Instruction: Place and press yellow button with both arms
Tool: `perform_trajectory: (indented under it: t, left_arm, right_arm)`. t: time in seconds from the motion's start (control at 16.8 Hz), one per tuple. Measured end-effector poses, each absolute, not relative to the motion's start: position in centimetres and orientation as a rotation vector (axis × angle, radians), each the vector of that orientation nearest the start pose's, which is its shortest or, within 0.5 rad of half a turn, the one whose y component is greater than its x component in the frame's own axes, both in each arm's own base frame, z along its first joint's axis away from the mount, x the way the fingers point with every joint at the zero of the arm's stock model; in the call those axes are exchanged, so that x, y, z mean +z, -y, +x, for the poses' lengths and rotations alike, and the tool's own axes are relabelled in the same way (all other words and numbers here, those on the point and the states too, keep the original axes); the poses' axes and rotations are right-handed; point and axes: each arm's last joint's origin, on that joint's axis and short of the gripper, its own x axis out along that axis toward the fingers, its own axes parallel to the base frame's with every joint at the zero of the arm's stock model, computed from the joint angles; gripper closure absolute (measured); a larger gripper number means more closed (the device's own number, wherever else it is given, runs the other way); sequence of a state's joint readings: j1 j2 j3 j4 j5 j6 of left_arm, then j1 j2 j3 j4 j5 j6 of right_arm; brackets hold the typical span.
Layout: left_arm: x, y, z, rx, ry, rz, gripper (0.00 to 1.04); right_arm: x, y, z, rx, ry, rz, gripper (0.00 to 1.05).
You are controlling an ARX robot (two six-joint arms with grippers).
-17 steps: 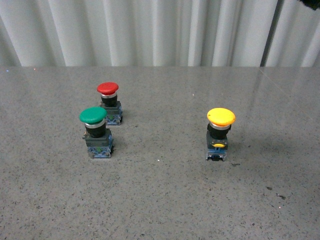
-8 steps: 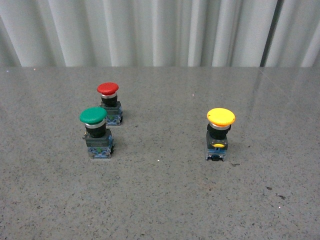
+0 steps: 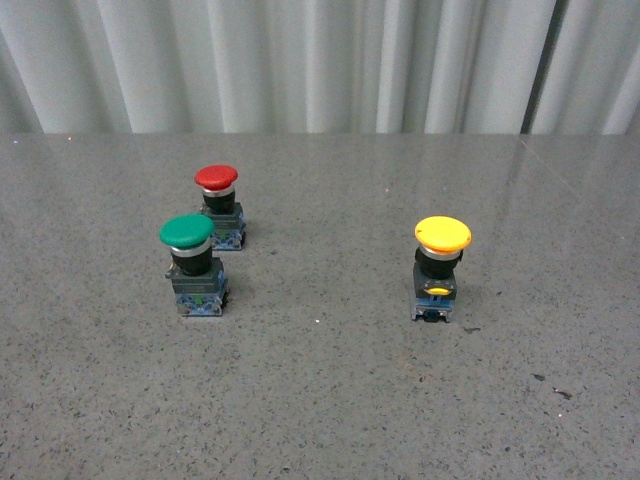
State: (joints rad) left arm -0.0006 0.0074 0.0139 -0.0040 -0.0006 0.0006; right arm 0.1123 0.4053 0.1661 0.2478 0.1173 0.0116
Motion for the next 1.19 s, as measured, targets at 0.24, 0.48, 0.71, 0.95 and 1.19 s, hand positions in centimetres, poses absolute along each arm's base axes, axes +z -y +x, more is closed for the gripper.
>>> perform_trajectory:
  t: [0.24,0.48,0.71,0.95,1.19]
  left_arm:
    - [16.7,0.0,9.7,0.0,0.002,0.001,0.07]
    - [16.7,0.0,9.7,0.0,0.002,0.001,0.07]
    - [16.7,0.0,9.7,0.0,0.002,0.001,0.07]
    - [16.7,0.0,9.7,-0.001,0.002,0.001,0.07]
    - [16.7,0.0,9.7,0.001,0.002,0.001,0.07]
  right_arm:
    - [19.0,0.0,11.7,0.0,0.002,0.007,1.03]
    - [18.0,0.0,11.3,0.0,-0.005,0.007,1.03]
    - [17.5,0.0,10.9,0.0,-0.002,0.007,1.03]
    - [16.9,0.0,9.7,0.001,0.024,0.006,1.03]
    - [16.7,0.0,9.7,0.0,0.004,0.006,1.03]
